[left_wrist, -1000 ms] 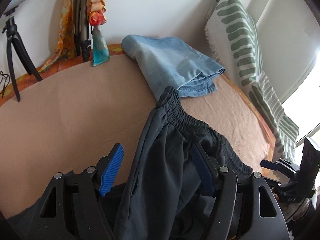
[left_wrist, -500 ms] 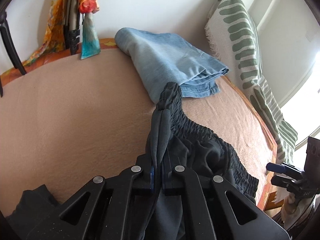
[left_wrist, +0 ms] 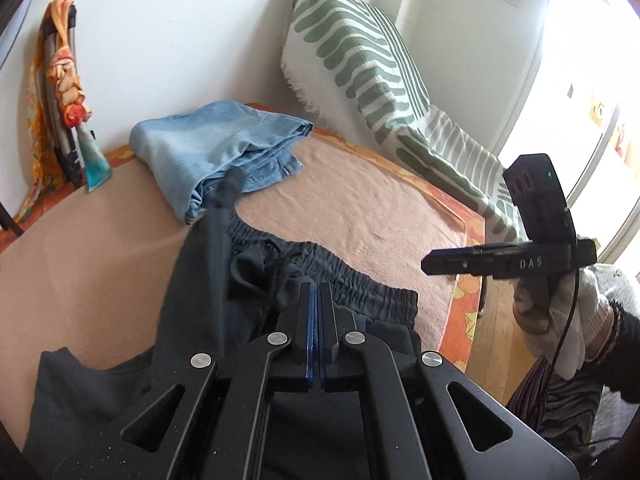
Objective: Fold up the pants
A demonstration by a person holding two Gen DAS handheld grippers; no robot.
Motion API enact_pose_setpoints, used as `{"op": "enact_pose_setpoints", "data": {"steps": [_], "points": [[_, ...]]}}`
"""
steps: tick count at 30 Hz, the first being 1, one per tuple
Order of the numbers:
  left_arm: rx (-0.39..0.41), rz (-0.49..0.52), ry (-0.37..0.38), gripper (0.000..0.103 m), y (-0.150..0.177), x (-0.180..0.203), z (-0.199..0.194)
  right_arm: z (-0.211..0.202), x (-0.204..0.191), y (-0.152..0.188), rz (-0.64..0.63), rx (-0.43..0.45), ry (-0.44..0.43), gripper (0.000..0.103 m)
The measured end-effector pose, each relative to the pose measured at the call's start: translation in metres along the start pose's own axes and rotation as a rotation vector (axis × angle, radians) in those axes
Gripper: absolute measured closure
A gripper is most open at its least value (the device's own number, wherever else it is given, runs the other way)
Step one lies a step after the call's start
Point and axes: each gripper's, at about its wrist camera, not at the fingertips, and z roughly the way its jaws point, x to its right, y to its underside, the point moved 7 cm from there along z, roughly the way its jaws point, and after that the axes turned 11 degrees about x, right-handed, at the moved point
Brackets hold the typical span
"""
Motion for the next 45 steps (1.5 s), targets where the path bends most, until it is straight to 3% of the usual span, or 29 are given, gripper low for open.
{"op": "enact_pose_setpoints", "data": {"steps": [2,5,7,9,11,12,16,19,20,21,27,33,39,43,45], "points": [[0.014,0.056,-0.035,0.103,-0.001,0.001,0.001,0.0,-0.001,-0.002,0.038,0.004,-0.042,0.035],[0.029,0.026,-0.084,0.1,-0.01,-0.015,0.002,0.001,-0.004,-0.005,0.056,0.014,-0.054,0.035],[0.041,0.019,-0.155,0.081,-0.018,-0.033,0.003,0.003,-0.009,-0.006,0.052,0.014,-0.063,0.035],[0.018,0.008,-0.154,0.059,-0.02,-0.046,0.008,0.006,-0.014,-0.006,0.045,0.008,-0.073,0.035],[-0.017,0.004,-0.193,0.046,-0.02,-0.061,0.017,0.008,-0.02,-0.005,0.032,0.0,-0.083,0.035],[-0.028,0.003,-0.22,0.045,-0.02,-0.069,0.022,0.01,-0.022,-0.004,0.022,-0.003,-0.086,0.035],[-0.093,-0.028,-0.313,0.045,-0.012,-0.1,0.042,0.012,-0.027,-0.006,0.006,-0.004,-0.093,0.035],[-0.127,-0.078,-0.273,0.052,0.0,-0.11,0.055,0.014,-0.027,-0.009,0.001,0.003,-0.088,0.035],[-0.131,-0.093,-0.255,0.083,0.003,-0.112,0.059,0.014,-0.026,-0.01,0.0,0.002,-0.087,0.035],[-0.143,-0.107,-0.241,0.1,0.007,-0.113,0.062,0.015,-0.024,-0.01,0.004,0.0,-0.085,0.035],[-0.055,-0.145,-0.156,0.102,-0.001,-0.097,0.044,0.017,-0.019,-0.012,0.015,0.002,-0.073,0.035],[-0.016,0.002,-0.059,0.102,-0.009,-0.032,0.01,0.012,-0.007,-0.016,0.065,0.012,-0.068,0.035],[-0.059,0.069,0.045,0.102,0.015,0.026,0.0,0.0,-0.003,-0.019,0.086,0.037,-0.081,0.035],[-0.119,0.16,0.061,0.102,0.045,0.058,0.012,0.0,0.01,-0.015,0.149,0.021,-0.094,0.035],[-0.139,0.121,0.095,0.102,0.055,0.064,0.018,0.002,0.014,-0.011,0.172,0.003,-0.105,0.035]]}}
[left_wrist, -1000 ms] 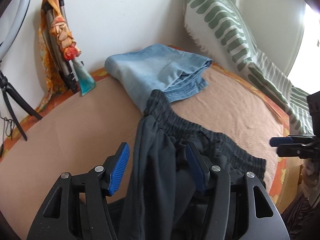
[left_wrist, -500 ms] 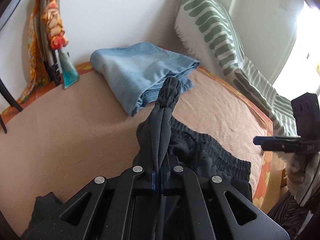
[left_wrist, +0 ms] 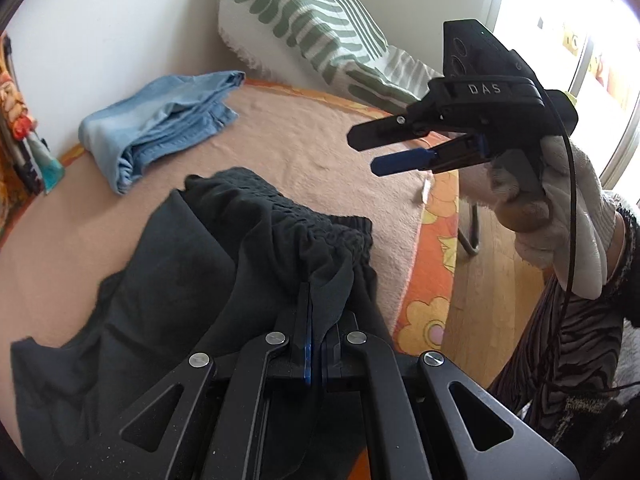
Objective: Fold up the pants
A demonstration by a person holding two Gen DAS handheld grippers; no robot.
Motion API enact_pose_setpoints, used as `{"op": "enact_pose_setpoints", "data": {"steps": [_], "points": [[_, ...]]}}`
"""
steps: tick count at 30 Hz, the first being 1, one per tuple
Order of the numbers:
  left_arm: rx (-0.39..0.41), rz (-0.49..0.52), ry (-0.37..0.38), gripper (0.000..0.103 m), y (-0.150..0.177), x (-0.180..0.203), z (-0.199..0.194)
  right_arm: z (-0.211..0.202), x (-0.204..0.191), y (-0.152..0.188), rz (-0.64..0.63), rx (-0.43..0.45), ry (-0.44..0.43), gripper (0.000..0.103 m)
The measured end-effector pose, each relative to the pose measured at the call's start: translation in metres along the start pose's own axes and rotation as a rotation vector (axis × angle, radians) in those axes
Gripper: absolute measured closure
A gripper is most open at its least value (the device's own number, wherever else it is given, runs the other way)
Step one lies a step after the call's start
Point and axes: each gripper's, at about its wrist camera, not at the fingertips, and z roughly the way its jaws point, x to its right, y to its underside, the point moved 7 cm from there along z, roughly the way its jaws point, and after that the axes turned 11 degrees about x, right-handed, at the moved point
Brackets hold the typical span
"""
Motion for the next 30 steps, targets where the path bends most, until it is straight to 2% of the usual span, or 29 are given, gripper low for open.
{"op": "enact_pose_setpoints", "data": {"steps": [3,6,7,8,10,13,16,22,25,26,30], "points": [[0.024,-0.078,0.027,0.102,-0.003,-0.003,-0.001,0.005,0.003,0.008,0.008,-0.036,-0.006,0.035],[0.11,-0.214,0.074,0.102,-0.019,-0.01,-0.015,0.012,0.004,0.016,0.025,-0.071,-0.016,0.035],[0.126,-0.229,0.072,0.102,-0.02,-0.01,-0.017,0.014,0.004,0.019,0.035,-0.08,-0.022,0.035],[0.128,-0.223,0.066,0.102,-0.018,-0.007,-0.015,0.016,0.004,0.02,0.048,-0.089,-0.031,0.035],[0.073,-0.165,0.053,0.102,-0.005,0.004,-0.001,0.019,0.003,0.024,0.081,-0.11,-0.054,0.035],[0.014,-0.165,0.062,0.102,0.014,0.015,0.019,0.02,0.003,0.032,0.091,-0.124,-0.045,0.035],[0.007,-0.142,0.053,0.102,0.019,0.024,0.029,0.015,0.011,0.038,0.103,-0.114,-0.004,0.035],[-0.01,-0.146,0.058,0.102,0.025,0.026,0.042,0.018,0.021,0.052,0.184,-0.137,-0.047,0.035],[-0.002,-0.138,0.059,0.102,0.025,0.026,0.04,0.022,0.016,0.052,0.189,-0.117,-0.062,0.034],[-0.002,-0.146,0.062,0.102,0.025,0.025,0.04,0.024,0.014,0.052,0.193,-0.104,-0.065,0.031],[0.013,-0.21,0.093,0.102,0.027,0.019,0.039,0.026,0.006,0.054,0.152,-0.013,-0.051,0.03]]}}
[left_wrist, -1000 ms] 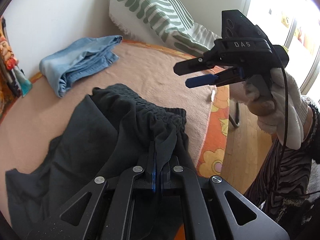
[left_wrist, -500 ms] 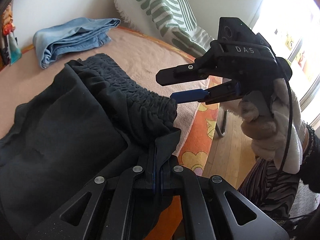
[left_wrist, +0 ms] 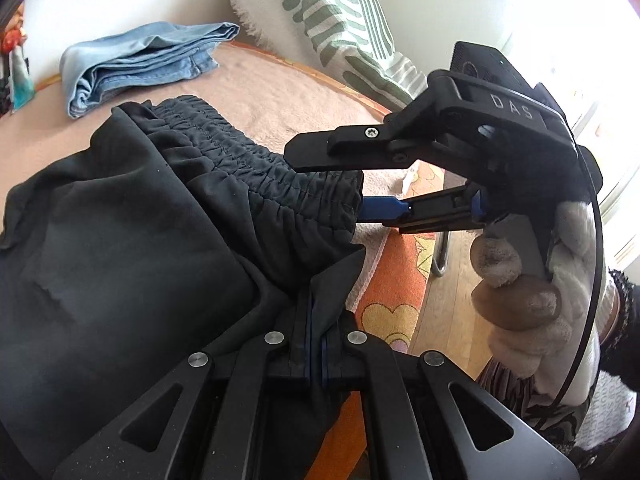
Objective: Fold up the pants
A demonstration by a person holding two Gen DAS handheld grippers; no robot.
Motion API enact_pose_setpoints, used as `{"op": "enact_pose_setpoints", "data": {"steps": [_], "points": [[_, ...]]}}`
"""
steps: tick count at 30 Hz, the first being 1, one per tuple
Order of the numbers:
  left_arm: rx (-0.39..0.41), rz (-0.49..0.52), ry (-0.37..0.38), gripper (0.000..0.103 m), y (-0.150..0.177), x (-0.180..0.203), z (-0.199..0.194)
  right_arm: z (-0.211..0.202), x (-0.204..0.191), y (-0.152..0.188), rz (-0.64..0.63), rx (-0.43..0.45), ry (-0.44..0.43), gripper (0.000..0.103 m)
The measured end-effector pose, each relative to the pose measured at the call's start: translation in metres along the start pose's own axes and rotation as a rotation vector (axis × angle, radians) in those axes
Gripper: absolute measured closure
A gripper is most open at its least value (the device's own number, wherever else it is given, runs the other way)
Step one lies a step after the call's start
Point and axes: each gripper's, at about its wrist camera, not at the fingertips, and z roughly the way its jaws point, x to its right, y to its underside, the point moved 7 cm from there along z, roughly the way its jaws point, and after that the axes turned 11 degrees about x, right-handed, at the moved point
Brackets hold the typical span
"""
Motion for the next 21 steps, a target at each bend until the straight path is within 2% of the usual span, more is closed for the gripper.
{"op": "enact_pose_setpoints", "data": {"steps": [5,8,10,12,15,16,17,19,21], "points": [[0.013,-0.081,0.045,0.102,0.0,-0.008,-0.001,-0.003,-0.001,0.003,-0.032,0.091,0.013,0.036],[0.016,-0.078,0.046,0.102,0.001,-0.008,-0.001,-0.012,0.008,-0.004,0.09,0.096,-0.058,0.039],[0.015,-0.09,0.055,0.102,0.001,-0.009,0.0,-0.015,0.013,-0.005,0.132,0.089,-0.067,0.039],[0.013,-0.102,0.064,0.101,0.0,-0.011,0.0,-0.013,0.009,-0.001,0.097,0.087,-0.04,0.039],[0.014,-0.1,0.063,0.101,-0.001,-0.012,0.002,-0.002,-0.004,0.008,-0.026,0.081,0.025,0.038],[0.014,-0.098,0.061,0.101,-0.001,-0.012,0.002,0.001,-0.006,0.009,-0.031,0.084,0.029,0.046],[0.016,-0.096,0.058,0.101,-0.001,-0.012,0.002,0.003,-0.004,0.009,-0.023,0.076,0.039,0.067],[0.018,-0.088,0.049,0.101,-0.001,-0.011,0.002,0.008,0.003,0.01,0.028,0.06,0.035,0.075],[0.018,-0.069,0.038,0.098,-0.001,-0.008,0.0,0.005,0.0,0.007,0.021,0.072,0.035,0.08]]}}
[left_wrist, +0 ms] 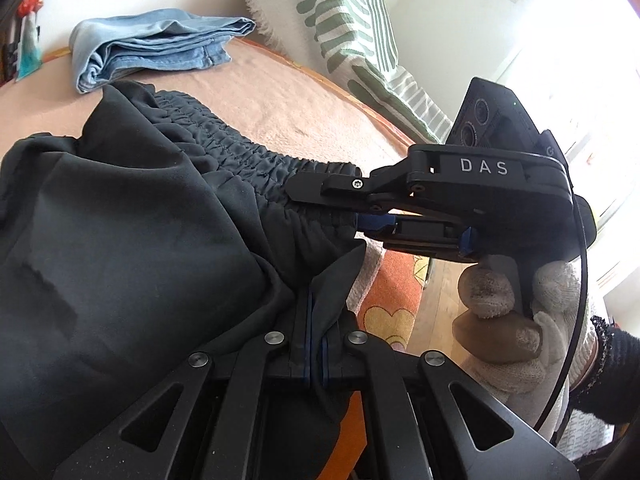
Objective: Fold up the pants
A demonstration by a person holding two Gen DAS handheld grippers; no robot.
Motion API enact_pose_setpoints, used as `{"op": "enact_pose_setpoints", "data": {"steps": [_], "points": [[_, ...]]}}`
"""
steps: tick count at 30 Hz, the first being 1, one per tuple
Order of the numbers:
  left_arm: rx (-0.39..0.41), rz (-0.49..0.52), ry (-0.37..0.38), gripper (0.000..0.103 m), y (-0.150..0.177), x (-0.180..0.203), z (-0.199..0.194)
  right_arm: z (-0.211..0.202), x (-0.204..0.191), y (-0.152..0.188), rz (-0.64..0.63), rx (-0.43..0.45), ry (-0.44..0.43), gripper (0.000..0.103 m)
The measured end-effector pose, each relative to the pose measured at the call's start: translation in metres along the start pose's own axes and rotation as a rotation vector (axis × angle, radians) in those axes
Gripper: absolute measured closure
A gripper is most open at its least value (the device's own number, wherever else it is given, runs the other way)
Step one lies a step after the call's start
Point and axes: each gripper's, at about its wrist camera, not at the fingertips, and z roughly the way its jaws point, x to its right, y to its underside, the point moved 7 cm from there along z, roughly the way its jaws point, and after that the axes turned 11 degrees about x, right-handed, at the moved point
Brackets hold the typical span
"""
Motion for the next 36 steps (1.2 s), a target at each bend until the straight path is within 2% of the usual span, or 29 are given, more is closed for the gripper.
{"op": "enact_pose_setpoints", "data": {"steps": [3,7,8,9,11,14,17,19,21,24,27,29,33,36], "points": [[-0.028,0.031,-0.051,0.086,0.0,0.007,-0.013,-0.01,-0.024,-0.005,-0.12,0.035,0.02,0.083],[-0.005,0.01,-0.082,0.083,-0.006,0.01,-0.063,-0.025,-0.057,-0.014,-0.248,0.104,0.033,0.083],[0.019,0.01,-0.089,0.078,-0.008,0.007,-0.081,-0.029,-0.063,-0.017,-0.265,0.118,0.031,0.084],[0.052,0.011,-0.112,0.065,-0.012,0.002,-0.102,-0.033,-0.069,-0.019,-0.282,0.133,0.03,0.084],[0.134,0.013,-0.177,0.05,-0.019,-0.013,-0.148,-0.042,-0.079,-0.022,-0.314,0.159,0.041,0.084],[0.211,0.022,-0.325,0.05,-0.021,-0.048,-0.207,-0.062,-0.092,-0.026,-0.376,0.215,0.066,0.084],[0.22,-0.043,-0.435,0.05,-0.011,-0.09,-0.245,-0.086,-0.074,-0.029,-0.367,0.278,0.132,0.085],[0.22,-0.088,-0.475,0.05,0.001,-0.113,-0.259,-0.088,-0.048,-0.023,-0.371,0.269,0.21,0.085],[0.2,-0.101,-0.524,0.05,0.01,-0.134,-0.261,-0.077,-0.026,-0.013,-0.387,0.22,0.262,0.085],[0.173,-0.154,-0.549,0.05,0.03,-0.156,-0.26,-0.067,-0.004,-0.009,-0.348,0.176,0.291,0.085],[0.179,-0.189,-0.558,0.05,0.037,-0.168,-0.264,-0.068,-0.003,-0.01,-0.357,0.117,0.302,0.077],[0.21,-0.208,-0.56,0.05,0.036,-0.172,-0.269,-0.073,-0.006,-0.013,-0.375,0.088,0.315,0.07],[0.294,-0.254,-0.574,0.05,0.032,-0.175,-0.292,-0.093,-0.025,-0.027,-0.429,0.136,0.312,0.068],[0.377,-0.27,-0.602,0.05,0.023,-0.174,-0.317,-0.092,-0.052,-0.037,-0.487,0.144,0.232,0.064]]}}
